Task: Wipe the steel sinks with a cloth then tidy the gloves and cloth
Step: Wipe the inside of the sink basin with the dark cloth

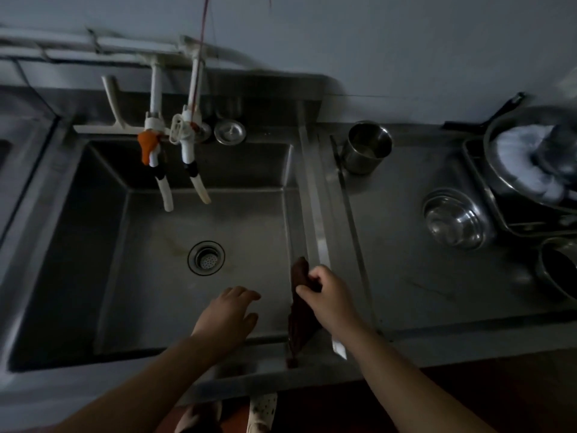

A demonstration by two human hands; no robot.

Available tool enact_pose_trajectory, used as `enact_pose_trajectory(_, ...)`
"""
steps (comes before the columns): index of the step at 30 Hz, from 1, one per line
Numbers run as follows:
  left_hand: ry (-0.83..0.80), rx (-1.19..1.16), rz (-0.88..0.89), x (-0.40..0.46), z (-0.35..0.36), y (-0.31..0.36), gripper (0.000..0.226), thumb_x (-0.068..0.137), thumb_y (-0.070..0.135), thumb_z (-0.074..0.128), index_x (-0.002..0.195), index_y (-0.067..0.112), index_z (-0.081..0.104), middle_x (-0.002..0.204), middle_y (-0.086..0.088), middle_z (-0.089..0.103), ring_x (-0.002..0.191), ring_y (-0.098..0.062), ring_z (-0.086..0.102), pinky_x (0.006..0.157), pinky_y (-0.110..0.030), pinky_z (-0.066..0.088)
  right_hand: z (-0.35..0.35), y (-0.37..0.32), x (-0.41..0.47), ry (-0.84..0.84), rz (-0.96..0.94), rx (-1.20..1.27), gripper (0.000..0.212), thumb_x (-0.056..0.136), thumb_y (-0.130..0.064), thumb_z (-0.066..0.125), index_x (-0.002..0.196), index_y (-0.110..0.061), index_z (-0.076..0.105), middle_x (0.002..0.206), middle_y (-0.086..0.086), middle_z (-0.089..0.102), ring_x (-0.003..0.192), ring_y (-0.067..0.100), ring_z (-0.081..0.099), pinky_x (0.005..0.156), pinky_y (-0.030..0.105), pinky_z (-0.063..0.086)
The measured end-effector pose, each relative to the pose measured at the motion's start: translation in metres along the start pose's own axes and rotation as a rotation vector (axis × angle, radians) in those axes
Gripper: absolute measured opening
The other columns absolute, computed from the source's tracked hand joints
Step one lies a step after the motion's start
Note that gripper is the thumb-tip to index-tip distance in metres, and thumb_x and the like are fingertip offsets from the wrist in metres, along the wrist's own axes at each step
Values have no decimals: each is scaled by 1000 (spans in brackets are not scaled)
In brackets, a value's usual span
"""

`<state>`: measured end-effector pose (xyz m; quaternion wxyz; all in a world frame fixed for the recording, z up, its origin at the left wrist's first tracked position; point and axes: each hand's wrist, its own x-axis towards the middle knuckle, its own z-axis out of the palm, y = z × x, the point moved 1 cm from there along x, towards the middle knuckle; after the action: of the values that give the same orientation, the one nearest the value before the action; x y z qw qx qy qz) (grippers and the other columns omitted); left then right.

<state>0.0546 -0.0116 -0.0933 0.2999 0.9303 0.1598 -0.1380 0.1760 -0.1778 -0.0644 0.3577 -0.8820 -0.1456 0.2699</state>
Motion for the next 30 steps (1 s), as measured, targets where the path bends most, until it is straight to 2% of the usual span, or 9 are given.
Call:
enact_pose_trajectory(5, -18, -28, -74, 13, -13, -58, 39, 92, 31, 52, 131, 30, 48, 134, 6, 49, 124, -11, 42, 98, -25, 37, 44, -9, 41, -35, 1, -176, 17, 87, -27, 63, 84, -31, 46, 70, -17, 48, 66, 0, 50, 51, 14, 28)
enact_pose_trajectory(10, -80, -25, -91, 40, -16, -115, 38, 92, 27, 50, 130, 26, 50, 133, 3, 50, 123, -15, 43, 96, -27, 39, 84, 6, 73, -112, 130, -325, 12, 91, -30, 56, 102, -27, 53, 89, -8, 59, 82, 15, 60, 63, 29, 46)
enact_pose_trajectory(14, -132, 6, -77, 63, -13, -151, 38, 92, 25, 50, 130, 24, 50, 132, 1, 51, 123, -17, 43, 94, -27, 39, 108, 10, 87, -35, -17, -536, 13, 93, -24, 54, 105, -21, 55, 93, -2, 64, 85, 20, 63, 63, 25, 37)
enact_pose_trajectory(16, -170, 13, -71, 73, -9, -164, 38, 92, 24, 50, 130, 24, 51, 132, 1, 51, 123, -18, 43, 95, -28, 38, 122, 16, 90, -135, -91, -672, 15, 94, -18, 50, 108, -17, 53, 100, 3, 62, 89, 24, 62, 64, 27, 38)
enact_pose_trajectory(18, -208, 7, -70, 82, -4, -174, 38, 91, 23, 51, 129, 24, 52, 131, 0, 52, 123, -19, 43, 98, -30, 38, 137, 27, 90, -296, -65, -779, 17, 92, -14, 49, 109, -14, 53, 108, 7, 59, 98, 27, 58, 70, 31, 41)
enact_pose_trajectory(21, -241, 19, -39, 89, 4, -187, 38, 91, 23, 52, 128, 23, 53, 131, -1, 53, 121, -20, 46, 98, -29, 38, 155, 44, 90, -512, 78, -730, 16, 90, -14, 51, 105, -15, 58, 113, 7, 59, 106, 26, 55, 80, 29, 41)
enact_pose_trajectory(24, -271, 46, 4, 94, 10, -198, 38, 91, 23, 51, 129, 21, 53, 130, -2, 54, 118, -21, 49, 96, -29, 39, 165, 61, 93, -625, 204, -645, 22, 90, -15, 53, 111, -16, 58, 120, 6, 56, 110, 23, 54, 87, 27, 40)
enact_pose_trajectory(28, -307, 137, 45, 100, 22, -208, 38, 92, 24, 49, 130, 20, 54, 131, -3, 53, 117, -24, 49, 97, -29, 39, 180, 77, 101, -775, 285, -611, 44, 92, -19, 50, 135, -24, 41, 140, 8, 39, 124, 27, 43, 97, 32, 37)
enact_pose_trajectory(30, -323, 219, 65, 104, 29, -210, 39, 92, 26, 47, 130, 19, 52, 134, -5, 51, 119, -25, 47, 98, -32, 38, 187, 84, 106, -877, 307, -659, 58, 94, -22, 46, 146, -31, 23, 153, 9, 19, 138, 32, 25, 107, 38, 29)
